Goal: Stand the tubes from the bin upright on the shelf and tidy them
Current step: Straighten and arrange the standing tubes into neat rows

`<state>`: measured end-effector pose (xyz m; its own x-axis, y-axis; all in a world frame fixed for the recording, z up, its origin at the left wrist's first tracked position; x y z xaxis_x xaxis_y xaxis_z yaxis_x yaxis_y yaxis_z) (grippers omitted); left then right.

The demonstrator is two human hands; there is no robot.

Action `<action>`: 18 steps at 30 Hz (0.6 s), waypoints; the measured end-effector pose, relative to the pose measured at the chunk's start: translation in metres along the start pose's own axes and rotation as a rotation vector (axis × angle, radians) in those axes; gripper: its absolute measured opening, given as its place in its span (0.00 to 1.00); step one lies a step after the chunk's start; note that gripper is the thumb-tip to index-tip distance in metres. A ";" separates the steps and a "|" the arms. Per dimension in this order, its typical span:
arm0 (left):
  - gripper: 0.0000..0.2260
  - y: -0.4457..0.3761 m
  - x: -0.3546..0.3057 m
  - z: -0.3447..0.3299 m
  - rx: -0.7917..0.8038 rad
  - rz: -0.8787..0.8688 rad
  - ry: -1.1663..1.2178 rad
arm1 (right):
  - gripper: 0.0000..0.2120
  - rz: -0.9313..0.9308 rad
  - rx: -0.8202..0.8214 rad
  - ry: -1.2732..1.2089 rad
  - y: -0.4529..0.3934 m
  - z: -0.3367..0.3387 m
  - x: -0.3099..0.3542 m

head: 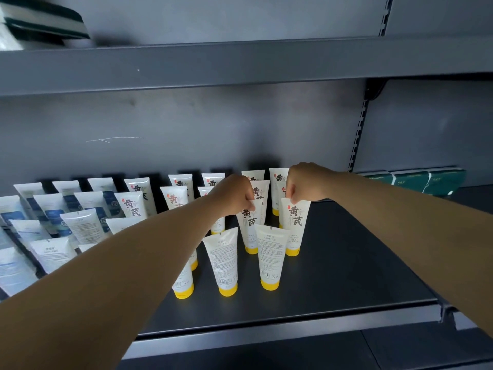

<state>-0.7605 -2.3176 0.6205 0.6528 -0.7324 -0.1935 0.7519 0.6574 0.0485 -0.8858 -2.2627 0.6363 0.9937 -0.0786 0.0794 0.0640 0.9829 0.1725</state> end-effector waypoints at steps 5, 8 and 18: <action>0.08 -0.002 -0.005 -0.001 0.022 0.002 0.033 | 0.10 0.004 -0.007 -0.005 0.000 0.001 0.001; 0.08 -0.003 -0.009 -0.002 0.028 -0.001 0.060 | 0.11 0.010 -0.006 -0.005 0.001 0.001 0.002; 0.09 -0.005 -0.012 -0.003 0.067 0.016 0.015 | 0.10 0.014 -0.018 -0.003 0.004 0.000 0.000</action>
<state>-0.7724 -2.3116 0.6199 0.6636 -0.7190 -0.2067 0.7464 0.6551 0.1175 -0.8851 -2.2593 0.6372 0.9943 -0.0651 0.0848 0.0514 0.9868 0.1539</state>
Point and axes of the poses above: each hand's wrist, its own y-axis away from the middle knuckle, its own z-axis out of the back of the hand, x = y × z, the point moved 7 cm from there along -y, towards the middle knuckle, and after that the axes turned 8 degrees about x, right-handed, at the moved point
